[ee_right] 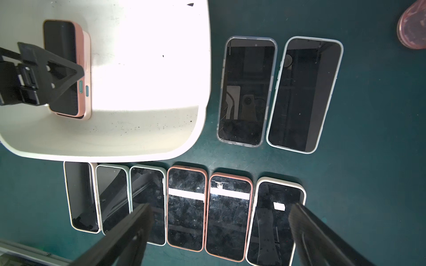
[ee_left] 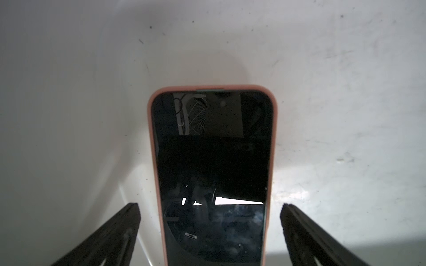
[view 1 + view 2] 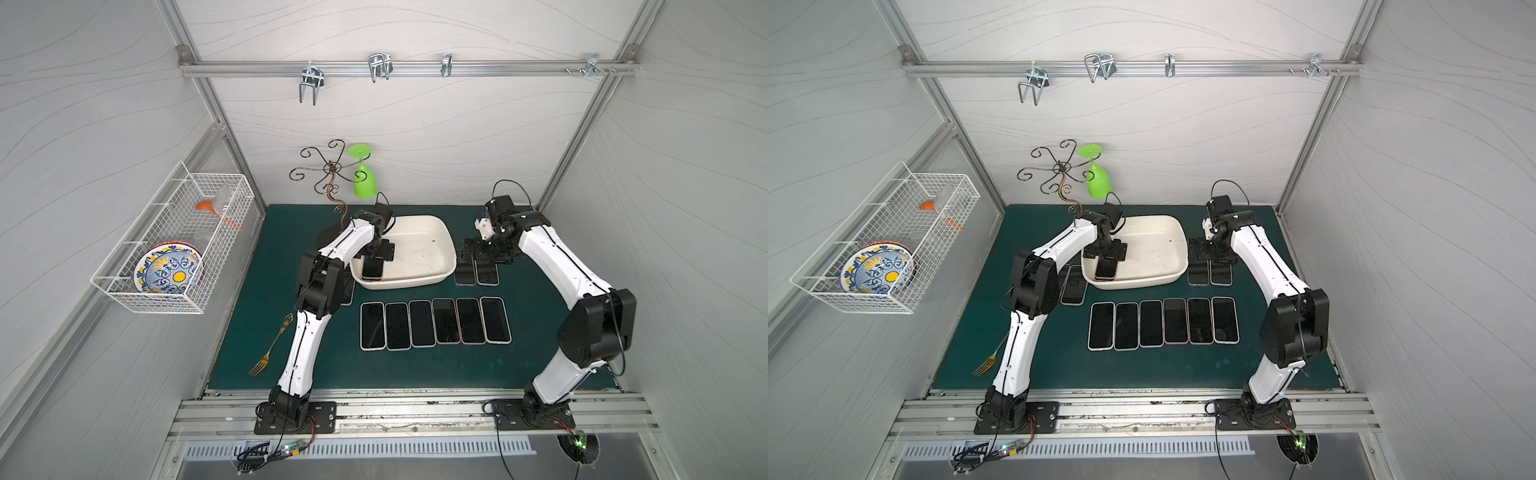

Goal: Take the phone out of the storage box
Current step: Pick up the phone from the storage box.

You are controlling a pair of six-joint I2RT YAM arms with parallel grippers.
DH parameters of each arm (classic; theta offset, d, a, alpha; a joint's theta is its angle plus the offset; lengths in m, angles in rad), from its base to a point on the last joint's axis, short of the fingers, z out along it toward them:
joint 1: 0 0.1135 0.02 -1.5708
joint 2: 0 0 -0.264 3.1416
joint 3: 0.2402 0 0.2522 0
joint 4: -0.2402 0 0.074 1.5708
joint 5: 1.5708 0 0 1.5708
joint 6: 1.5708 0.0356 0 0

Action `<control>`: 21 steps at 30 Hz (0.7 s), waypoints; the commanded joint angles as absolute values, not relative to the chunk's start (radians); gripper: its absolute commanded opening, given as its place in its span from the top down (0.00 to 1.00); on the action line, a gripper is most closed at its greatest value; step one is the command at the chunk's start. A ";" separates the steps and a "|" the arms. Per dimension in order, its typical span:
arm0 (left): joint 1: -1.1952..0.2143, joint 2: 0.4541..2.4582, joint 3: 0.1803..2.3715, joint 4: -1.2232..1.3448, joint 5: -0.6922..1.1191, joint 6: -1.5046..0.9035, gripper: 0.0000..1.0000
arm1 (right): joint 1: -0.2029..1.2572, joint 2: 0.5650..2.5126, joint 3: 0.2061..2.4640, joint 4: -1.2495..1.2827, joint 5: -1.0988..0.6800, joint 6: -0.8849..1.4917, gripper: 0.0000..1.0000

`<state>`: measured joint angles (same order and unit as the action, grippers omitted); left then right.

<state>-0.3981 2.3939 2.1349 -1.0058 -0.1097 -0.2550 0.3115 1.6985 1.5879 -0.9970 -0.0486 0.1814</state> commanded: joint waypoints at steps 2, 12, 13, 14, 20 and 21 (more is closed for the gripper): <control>-0.400 2.423 2.166 -1.003 -0.071 -0.273 0.01 | 0.336 1.719 1.612 -1.033 -0.056 0.161 0.01; -0.380 2.460 2.137 -1.013 -0.114 -0.269 0.00 | 0.354 1.747 1.585 -1.022 -0.062 0.156 0.01; -0.379 2.463 2.133 -1.009 -0.114 -0.267 0.00 | 0.357 1.751 1.584 -1.022 -0.061 0.156 0.02; -0.378 2.466 2.133 -1.009 -0.115 -0.267 0.02 | 0.359 1.756 1.582 -1.022 -0.060 0.155 0.02; -0.374 2.428 2.119 -0.981 -0.108 -0.270 0.27 | 0.384 1.778 1.597 -1.022 -0.055 0.156 0.01; -0.374 2.411 2.114 -0.975 -0.107 -0.273 0.31 | 0.389 1.781 1.600 -1.019 -0.055 0.160 0.02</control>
<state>-0.3794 2.4420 2.1288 -0.9920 -0.0975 -0.2691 0.3714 1.7641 1.5879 -1.0031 -0.0536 0.1646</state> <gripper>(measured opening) 0.809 0.985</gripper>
